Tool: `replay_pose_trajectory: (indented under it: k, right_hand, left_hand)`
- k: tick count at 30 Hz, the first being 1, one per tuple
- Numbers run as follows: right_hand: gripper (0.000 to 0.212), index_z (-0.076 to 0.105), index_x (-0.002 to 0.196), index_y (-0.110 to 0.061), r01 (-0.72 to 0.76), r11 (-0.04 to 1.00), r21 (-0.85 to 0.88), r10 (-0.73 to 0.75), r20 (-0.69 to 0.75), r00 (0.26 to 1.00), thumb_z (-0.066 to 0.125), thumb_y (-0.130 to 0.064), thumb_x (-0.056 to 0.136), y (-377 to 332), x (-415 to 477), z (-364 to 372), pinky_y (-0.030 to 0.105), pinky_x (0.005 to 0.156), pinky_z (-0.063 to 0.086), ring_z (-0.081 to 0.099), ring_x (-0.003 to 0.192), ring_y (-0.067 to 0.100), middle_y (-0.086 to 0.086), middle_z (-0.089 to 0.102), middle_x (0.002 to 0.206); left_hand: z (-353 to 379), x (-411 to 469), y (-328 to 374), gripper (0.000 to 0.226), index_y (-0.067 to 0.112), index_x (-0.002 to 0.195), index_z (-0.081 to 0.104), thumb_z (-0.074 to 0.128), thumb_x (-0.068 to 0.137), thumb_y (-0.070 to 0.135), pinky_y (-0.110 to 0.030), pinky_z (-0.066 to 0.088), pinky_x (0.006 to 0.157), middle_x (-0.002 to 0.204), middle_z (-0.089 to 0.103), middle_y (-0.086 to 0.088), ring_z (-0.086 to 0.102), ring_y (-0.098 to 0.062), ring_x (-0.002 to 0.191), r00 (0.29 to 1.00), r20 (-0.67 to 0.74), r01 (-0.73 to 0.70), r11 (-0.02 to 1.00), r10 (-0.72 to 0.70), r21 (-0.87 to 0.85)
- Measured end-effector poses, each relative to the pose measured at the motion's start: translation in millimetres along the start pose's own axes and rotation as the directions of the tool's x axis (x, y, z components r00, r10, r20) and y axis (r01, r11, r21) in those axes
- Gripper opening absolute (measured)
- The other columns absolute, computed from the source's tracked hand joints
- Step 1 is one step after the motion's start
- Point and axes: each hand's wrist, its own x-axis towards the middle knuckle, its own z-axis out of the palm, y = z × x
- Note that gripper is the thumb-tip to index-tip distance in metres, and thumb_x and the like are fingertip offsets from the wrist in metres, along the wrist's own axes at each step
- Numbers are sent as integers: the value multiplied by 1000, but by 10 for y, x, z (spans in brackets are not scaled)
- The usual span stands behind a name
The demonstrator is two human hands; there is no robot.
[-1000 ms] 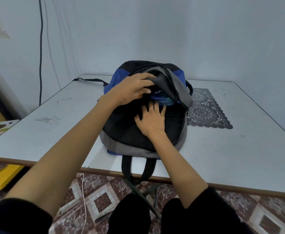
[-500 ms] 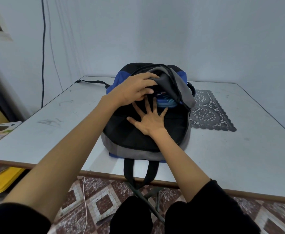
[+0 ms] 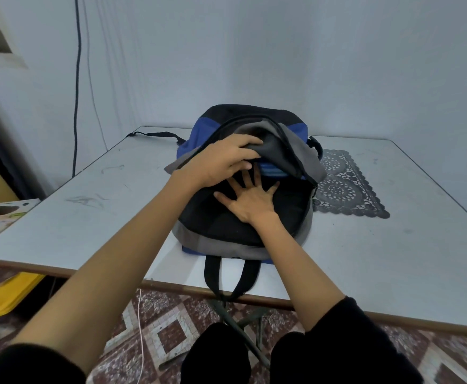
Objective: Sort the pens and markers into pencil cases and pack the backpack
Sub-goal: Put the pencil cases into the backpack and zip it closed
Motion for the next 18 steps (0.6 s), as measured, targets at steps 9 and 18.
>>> replay_pose_trajectory:
  k: [9, 18]
  right_hand:
    - [61, 20, 152, -23, 38, 999, -37, -36, 67, 997, 17, -54, 100, -7, -258, -30, 62, 114, -4, 8, 147, 28, 9, 16, 160]
    - [53, 2, 153, -40, 102, 994, -27, -97, 149, 984, 11, -51, 102, 54, -531, -22, 54, 114, -11, -5, 149, 22, 4, 0, 163]
  left_hand:
    - [267, -219, 112, 38, 23, 119, 69, 55, 89, 6, -34, 19, 118, 155, 35, -3, 19, -21, 148, 946, 281, 186, 981, -164, -50]
    - [121, -37, -45, 79, 23, 154, 17, 56, 86, 15, -57, 21, 116, 135, 51, -11, 43, -28, 128, 784, -62, 613, 786, -617, -72]
